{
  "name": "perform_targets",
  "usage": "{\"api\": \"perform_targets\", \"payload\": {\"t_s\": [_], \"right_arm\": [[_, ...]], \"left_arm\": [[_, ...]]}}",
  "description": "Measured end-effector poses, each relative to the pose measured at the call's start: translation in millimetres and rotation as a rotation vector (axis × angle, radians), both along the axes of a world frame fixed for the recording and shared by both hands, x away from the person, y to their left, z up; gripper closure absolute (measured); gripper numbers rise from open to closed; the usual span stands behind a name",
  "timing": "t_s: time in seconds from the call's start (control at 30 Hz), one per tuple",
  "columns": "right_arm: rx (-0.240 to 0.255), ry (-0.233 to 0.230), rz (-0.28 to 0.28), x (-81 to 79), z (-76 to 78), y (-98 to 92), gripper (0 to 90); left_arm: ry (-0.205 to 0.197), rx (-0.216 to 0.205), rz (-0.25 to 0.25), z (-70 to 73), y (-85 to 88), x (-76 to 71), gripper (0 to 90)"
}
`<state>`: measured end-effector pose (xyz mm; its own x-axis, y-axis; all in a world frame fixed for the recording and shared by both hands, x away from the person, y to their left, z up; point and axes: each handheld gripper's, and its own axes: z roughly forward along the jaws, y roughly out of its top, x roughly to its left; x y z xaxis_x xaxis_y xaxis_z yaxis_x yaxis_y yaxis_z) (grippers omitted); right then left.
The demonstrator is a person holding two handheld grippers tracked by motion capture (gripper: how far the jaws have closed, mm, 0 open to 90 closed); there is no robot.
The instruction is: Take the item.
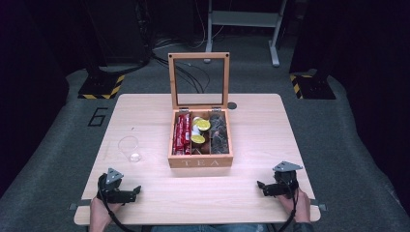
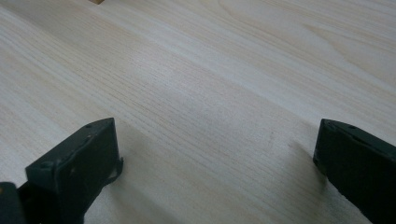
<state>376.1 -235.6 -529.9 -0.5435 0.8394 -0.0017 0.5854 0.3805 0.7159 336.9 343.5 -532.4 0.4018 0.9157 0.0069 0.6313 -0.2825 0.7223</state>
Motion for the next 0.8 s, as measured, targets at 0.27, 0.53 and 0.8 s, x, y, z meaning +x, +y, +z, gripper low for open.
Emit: {"api": "perform_targets", "payload": {"t_s": [0.27, 0.53, 0.8], "right_arm": [[-0.001, 0.002, 0.001, -0.1, 0.0, 0.0, 0.0], [-0.002, 0.0, 0.001, 0.1, 0.1, -0.1, 0.0], [-0.003, 0.0, 0.004, 0.1, 0.0, -0.3, 0.0]], "left_arm": [[-0.003, -0.001, -0.001, 0.3, -0.3, -0.7, 0.2], [0.005, -0.01, -0.027, 8.6, -2.1, -5.0, 0.3], [-0.015, -0.017, -0.079, 28.2, -14.9, -8.1, 0.5]]}}
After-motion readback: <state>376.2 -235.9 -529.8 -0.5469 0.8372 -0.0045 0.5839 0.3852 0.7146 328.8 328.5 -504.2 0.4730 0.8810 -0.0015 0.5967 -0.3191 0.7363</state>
